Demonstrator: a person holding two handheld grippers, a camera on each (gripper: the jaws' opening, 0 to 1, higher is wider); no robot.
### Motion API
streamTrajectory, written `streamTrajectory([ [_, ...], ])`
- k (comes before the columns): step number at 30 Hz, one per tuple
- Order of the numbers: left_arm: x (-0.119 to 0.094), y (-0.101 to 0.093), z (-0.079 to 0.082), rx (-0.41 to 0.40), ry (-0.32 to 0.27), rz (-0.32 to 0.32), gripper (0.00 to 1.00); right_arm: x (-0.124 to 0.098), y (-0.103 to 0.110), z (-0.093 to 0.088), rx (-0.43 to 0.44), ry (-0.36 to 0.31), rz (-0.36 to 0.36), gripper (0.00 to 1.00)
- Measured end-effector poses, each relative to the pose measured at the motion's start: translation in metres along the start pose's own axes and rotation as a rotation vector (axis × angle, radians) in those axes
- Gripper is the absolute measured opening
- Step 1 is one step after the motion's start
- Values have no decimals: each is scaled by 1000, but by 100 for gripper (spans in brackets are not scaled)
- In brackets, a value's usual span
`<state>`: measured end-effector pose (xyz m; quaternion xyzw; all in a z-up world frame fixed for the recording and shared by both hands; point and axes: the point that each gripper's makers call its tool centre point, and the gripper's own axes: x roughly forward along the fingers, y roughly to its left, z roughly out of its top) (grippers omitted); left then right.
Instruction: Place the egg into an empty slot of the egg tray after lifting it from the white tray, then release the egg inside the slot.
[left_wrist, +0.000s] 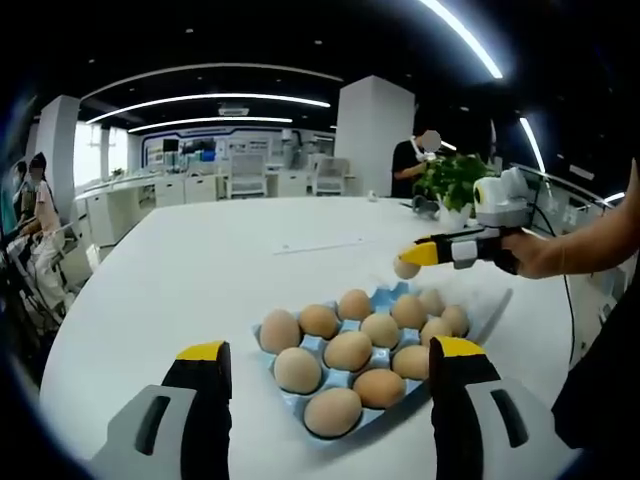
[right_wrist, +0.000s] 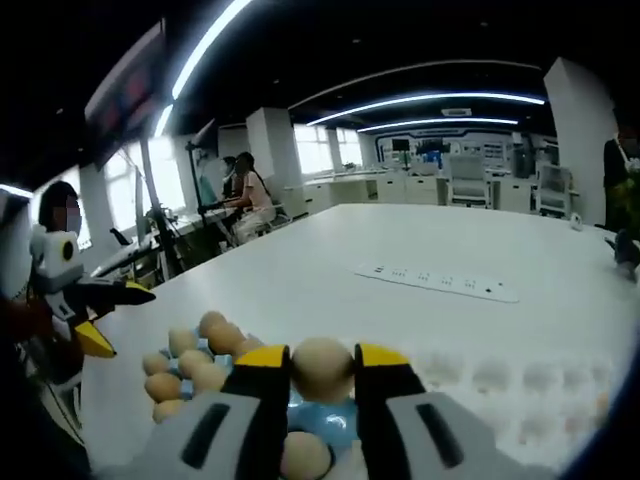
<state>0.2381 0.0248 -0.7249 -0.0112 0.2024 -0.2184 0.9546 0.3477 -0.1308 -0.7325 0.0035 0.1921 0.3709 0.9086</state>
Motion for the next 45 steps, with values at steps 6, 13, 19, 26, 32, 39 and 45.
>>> streamTrajectory([
  [6,-1,-2,-2,-11,4,-7,81,16,15,-9,-11,35,41,24],
  [13,-2,-1,-4,-19,8,-6,80,27,24,-17,-7,67,68,24],
  [19,-2,-1,-4,-19,9,-5,80,31,28,-22,-9,94,85,24],
  [26,-3,-3,-5,-21,9,-9,79,33,27,-29,12,118,91,25],
  [32,-4,-3,-5,-19,10,-7,79,33,26,-34,50,138,99,25],
  [39,-2,-5,-4,-17,11,-13,79,34,21,-36,106,156,99,25],
  [45,-1,-5,-4,-17,13,-18,78,35,22,-36,99,164,103,25],
])
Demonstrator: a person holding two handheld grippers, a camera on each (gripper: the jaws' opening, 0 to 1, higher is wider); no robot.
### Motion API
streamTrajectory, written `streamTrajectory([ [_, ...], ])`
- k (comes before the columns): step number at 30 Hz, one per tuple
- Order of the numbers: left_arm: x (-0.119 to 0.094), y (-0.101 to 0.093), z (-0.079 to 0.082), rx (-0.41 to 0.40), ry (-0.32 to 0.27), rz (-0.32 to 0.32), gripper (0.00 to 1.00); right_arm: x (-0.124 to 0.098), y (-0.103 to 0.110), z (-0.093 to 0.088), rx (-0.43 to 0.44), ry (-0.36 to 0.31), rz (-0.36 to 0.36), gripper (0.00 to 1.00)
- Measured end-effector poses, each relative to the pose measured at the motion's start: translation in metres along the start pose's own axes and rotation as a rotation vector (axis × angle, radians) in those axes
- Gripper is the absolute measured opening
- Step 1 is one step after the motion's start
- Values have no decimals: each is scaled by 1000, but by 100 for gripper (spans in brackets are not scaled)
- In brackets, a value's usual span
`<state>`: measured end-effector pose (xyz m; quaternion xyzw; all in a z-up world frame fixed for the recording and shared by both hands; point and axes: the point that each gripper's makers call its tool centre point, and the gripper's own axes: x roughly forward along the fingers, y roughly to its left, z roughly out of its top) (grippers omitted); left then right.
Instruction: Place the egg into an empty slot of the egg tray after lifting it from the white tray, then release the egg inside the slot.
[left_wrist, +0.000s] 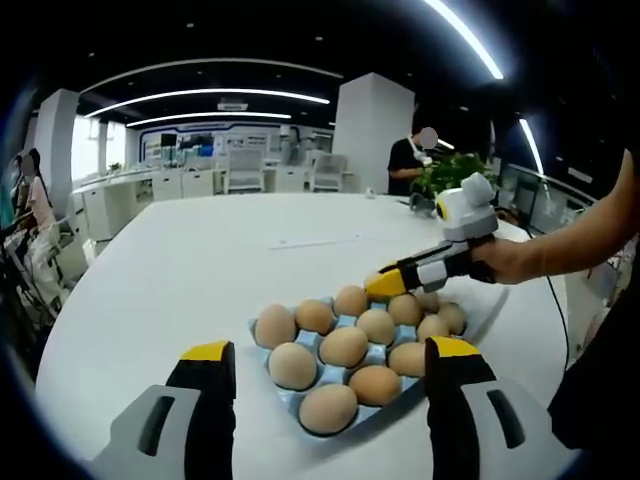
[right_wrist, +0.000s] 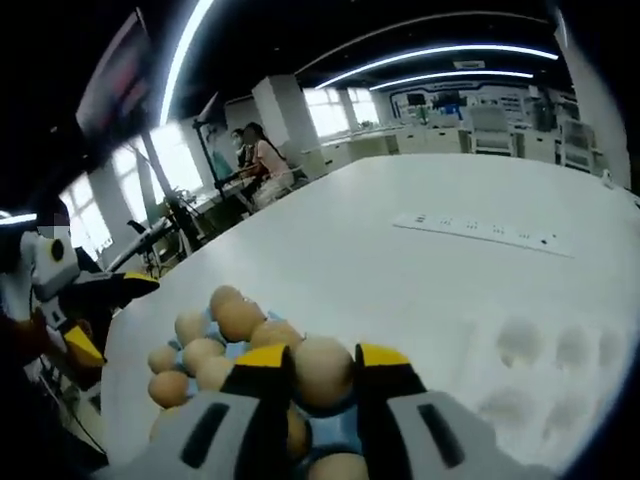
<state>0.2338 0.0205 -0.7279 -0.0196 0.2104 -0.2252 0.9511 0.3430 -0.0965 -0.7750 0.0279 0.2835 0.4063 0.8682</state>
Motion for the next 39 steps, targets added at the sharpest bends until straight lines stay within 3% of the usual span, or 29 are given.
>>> streamTrajectory([
  [15,3,-3,2,13,2,-8,77,0,-1,0,4,10,11,24],
  [21,3,-3,1,12,7,-9,77,-21,-9,3,7,-35,-3,23],
  [29,5,-4,3,11,3,-15,77,-66,-52,19,58,-153,-131,23],
  [33,6,-5,3,13,8,-18,76,-97,-95,11,38,-142,-294,22],
  [39,5,-5,2,13,10,-12,76,-157,-158,14,88,-251,-521,22],
])
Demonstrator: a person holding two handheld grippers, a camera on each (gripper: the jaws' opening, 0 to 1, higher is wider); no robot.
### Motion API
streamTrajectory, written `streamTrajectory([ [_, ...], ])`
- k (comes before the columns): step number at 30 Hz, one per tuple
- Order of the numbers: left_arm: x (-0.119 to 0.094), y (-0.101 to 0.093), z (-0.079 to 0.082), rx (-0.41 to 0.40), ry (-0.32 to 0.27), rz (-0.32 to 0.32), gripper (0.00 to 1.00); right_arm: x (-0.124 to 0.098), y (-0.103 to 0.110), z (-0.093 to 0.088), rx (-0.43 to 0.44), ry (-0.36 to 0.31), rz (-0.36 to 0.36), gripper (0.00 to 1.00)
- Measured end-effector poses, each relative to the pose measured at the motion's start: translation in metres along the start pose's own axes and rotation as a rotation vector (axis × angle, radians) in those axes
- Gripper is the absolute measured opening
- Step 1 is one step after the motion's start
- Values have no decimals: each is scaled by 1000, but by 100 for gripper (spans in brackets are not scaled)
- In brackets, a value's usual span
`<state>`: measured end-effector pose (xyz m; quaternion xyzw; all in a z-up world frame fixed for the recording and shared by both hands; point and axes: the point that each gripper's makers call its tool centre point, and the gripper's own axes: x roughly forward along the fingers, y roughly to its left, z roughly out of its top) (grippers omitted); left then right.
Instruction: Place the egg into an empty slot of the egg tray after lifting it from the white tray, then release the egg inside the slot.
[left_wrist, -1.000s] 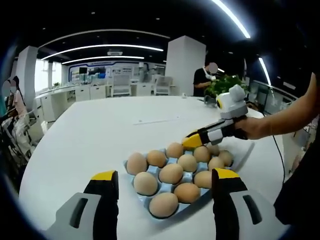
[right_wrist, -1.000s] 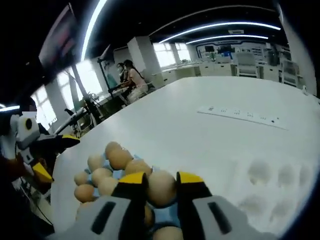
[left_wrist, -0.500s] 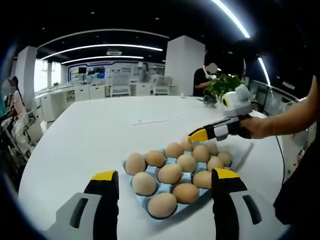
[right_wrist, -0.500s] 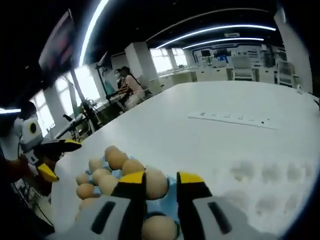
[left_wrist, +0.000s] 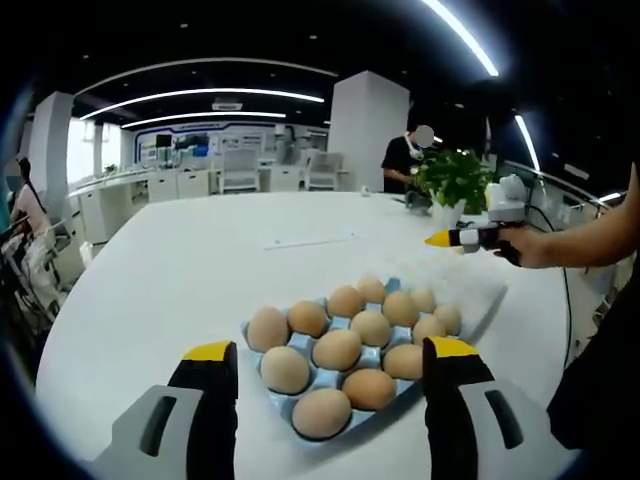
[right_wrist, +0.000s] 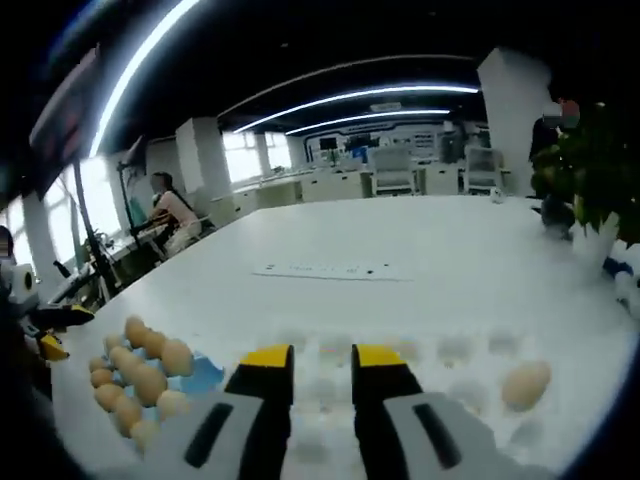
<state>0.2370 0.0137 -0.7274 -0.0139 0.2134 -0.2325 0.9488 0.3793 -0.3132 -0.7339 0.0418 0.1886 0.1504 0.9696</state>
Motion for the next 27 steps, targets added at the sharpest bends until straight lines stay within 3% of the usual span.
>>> streamTrajectory([
  [4,0,0,0,-12,-5,1,76,-19,-53,7,-43,-48,-182,24],
  [7,-1,1,1,-14,-8,3,75,-29,-81,3,40,-56,-260,24],
  [10,-1,0,0,-10,-7,3,75,-35,-100,-5,54,-38,-311,24],
  [15,-1,0,0,-11,-5,2,75,-39,-113,-18,64,-2,-366,24],
  [20,-4,1,2,-13,-18,12,76,-34,-117,-28,110,19,-361,25],
  [23,-5,2,1,-12,-16,17,76,-28,-116,-43,96,88,-350,26],
  [24,-6,2,1,-11,-14,16,75,-27,-118,-38,33,64,-349,26],
  [27,-6,2,1,-11,-14,17,75,-24,-118,-38,27,68,-342,26],
])
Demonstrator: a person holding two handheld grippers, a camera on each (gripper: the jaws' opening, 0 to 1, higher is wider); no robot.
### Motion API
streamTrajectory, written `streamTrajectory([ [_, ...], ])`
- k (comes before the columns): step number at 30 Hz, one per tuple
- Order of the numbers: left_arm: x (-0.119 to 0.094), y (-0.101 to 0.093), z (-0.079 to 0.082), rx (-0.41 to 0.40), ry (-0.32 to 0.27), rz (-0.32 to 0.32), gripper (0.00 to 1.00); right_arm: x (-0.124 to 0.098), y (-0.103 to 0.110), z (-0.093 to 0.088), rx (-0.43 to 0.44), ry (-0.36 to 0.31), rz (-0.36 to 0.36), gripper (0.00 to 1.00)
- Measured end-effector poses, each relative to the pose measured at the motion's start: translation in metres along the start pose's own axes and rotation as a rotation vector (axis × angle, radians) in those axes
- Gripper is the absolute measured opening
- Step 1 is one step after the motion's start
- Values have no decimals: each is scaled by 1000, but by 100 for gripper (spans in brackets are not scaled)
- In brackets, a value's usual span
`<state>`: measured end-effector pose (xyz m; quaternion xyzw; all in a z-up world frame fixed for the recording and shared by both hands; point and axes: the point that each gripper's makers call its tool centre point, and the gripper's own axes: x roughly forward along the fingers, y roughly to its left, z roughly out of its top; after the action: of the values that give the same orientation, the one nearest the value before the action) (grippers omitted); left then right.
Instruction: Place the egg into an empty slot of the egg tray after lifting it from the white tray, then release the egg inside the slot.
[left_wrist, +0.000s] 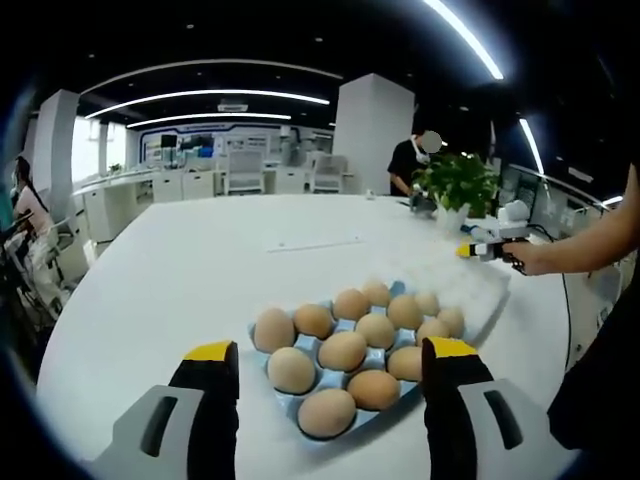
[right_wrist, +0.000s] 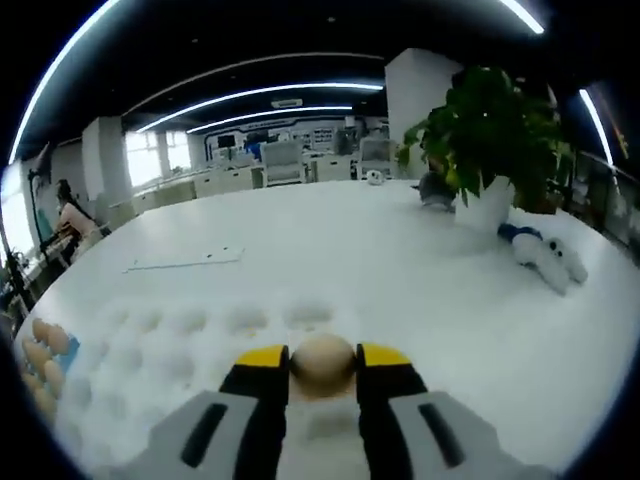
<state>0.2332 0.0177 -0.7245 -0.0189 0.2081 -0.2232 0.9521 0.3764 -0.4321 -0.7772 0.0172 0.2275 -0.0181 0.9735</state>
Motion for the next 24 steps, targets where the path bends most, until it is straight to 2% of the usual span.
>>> streamTrajectory([
  [6,1,-2,2,2,-4,-7,75,4,-2,2,-31,-2,14,25],
  [15,0,-1,2,1,-7,-5,75,4,-3,5,-6,-6,8,24],
  [21,1,0,2,-1,-6,-5,75,-6,-3,23,18,-65,11,24],
  [24,1,1,2,-2,-4,-6,75,-15,11,37,28,-105,56,24],
])
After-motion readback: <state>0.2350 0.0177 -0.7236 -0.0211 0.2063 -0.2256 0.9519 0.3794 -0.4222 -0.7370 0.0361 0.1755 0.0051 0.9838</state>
